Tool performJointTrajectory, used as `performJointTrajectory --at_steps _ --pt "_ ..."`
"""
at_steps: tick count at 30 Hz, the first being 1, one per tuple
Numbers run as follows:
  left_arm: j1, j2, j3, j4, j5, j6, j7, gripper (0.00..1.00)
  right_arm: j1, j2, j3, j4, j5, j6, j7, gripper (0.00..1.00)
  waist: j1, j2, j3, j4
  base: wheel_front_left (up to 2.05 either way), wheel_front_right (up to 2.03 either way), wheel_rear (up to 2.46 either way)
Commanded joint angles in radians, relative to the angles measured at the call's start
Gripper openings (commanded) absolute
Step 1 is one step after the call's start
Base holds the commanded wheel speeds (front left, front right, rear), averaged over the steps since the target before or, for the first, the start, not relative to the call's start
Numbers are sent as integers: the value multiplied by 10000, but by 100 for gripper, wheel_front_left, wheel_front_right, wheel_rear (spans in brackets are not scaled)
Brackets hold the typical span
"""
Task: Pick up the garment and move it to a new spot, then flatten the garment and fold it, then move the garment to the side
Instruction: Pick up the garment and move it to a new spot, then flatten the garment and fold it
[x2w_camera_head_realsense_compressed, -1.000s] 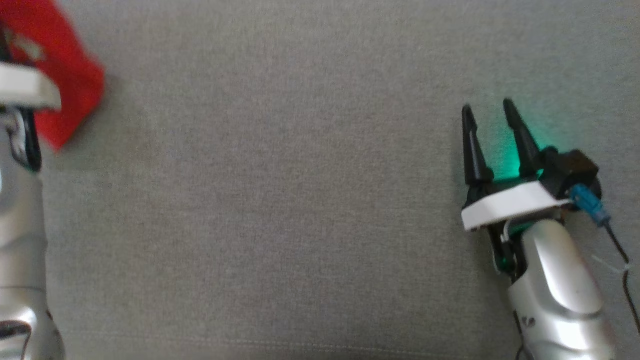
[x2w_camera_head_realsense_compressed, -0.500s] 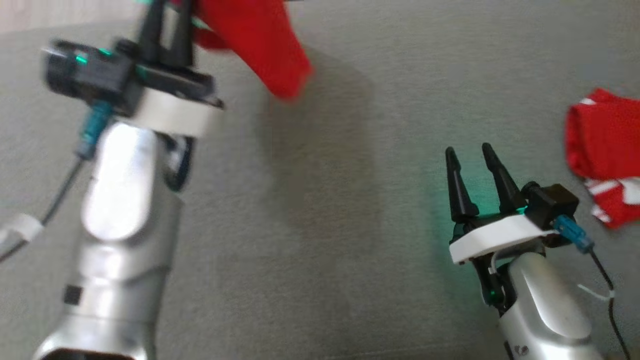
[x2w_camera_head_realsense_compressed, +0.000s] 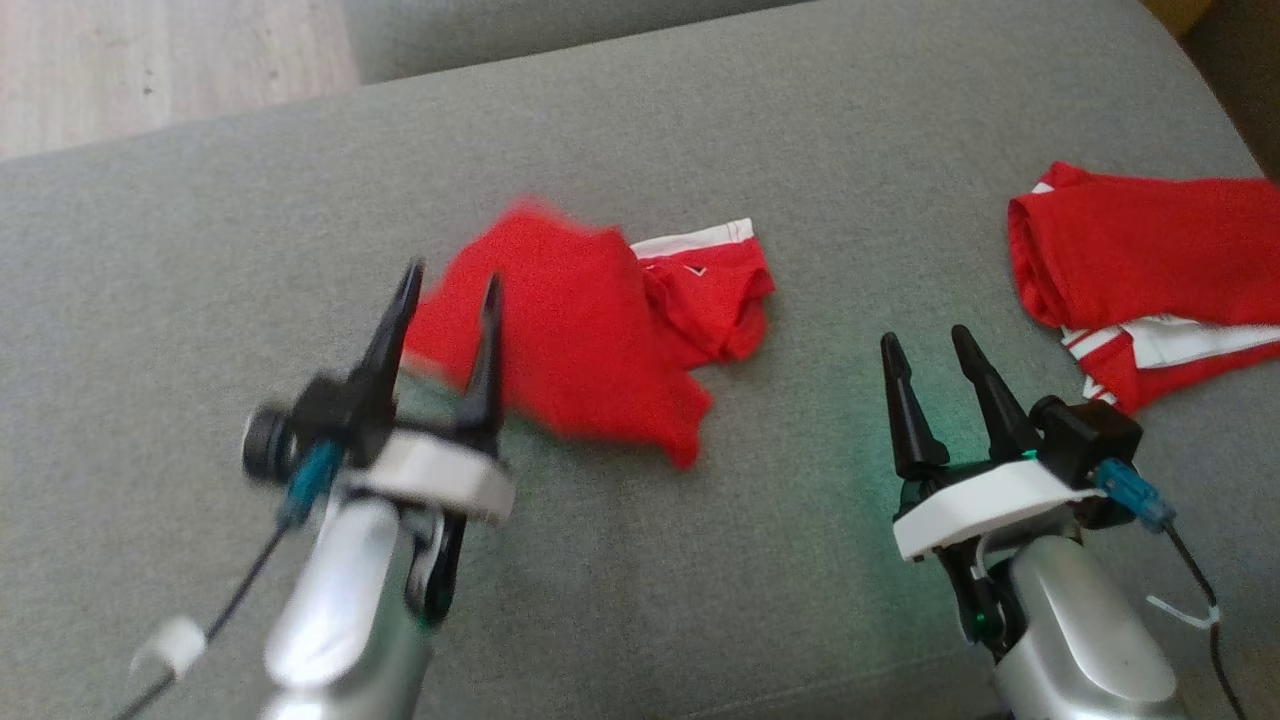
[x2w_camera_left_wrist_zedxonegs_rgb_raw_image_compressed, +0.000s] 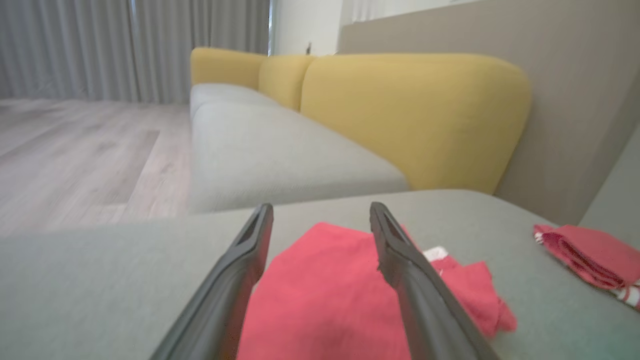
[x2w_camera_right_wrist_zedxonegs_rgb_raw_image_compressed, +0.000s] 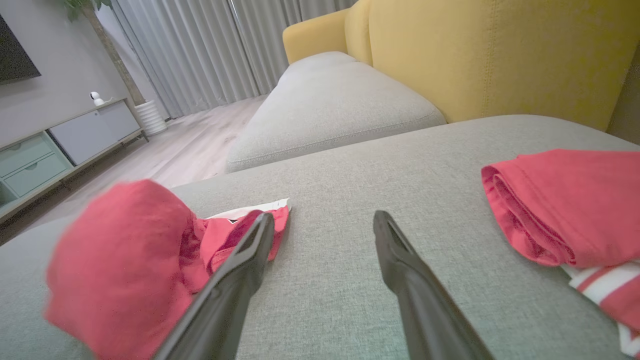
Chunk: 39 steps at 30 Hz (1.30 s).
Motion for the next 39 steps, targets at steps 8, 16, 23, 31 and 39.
performJointTrajectory --at_steps 8,16,23,31,39 --pt "2141 170 1565 -381 378 582 -47 100 257 3 -34 -112 -43 -7 4 100 0 0 -687 621 0 0 0" --pt "3865 173 2749 -1453 1107 799 -47 100 807 3 -420 76 -195 -7 4 100 0 0 -1364 1098 0 0 0" --pt "4792 170 2787 -1964 905 931 -47 100 1114 3 -562 234 -184 -7 4 100 0 0 -1512 1322 0 0 0" --pt "4570 169 2070 -1969 786 964 -47 100 585 3 -370 588 -377 -7 4 100 0 0 -1052 1990 0 0 0" --pt "4379 169 1697 -1814 636 953 -47 100 392 3 1564 1590 -178 -7 4 100 0 0 -705 2759 0 0 0"
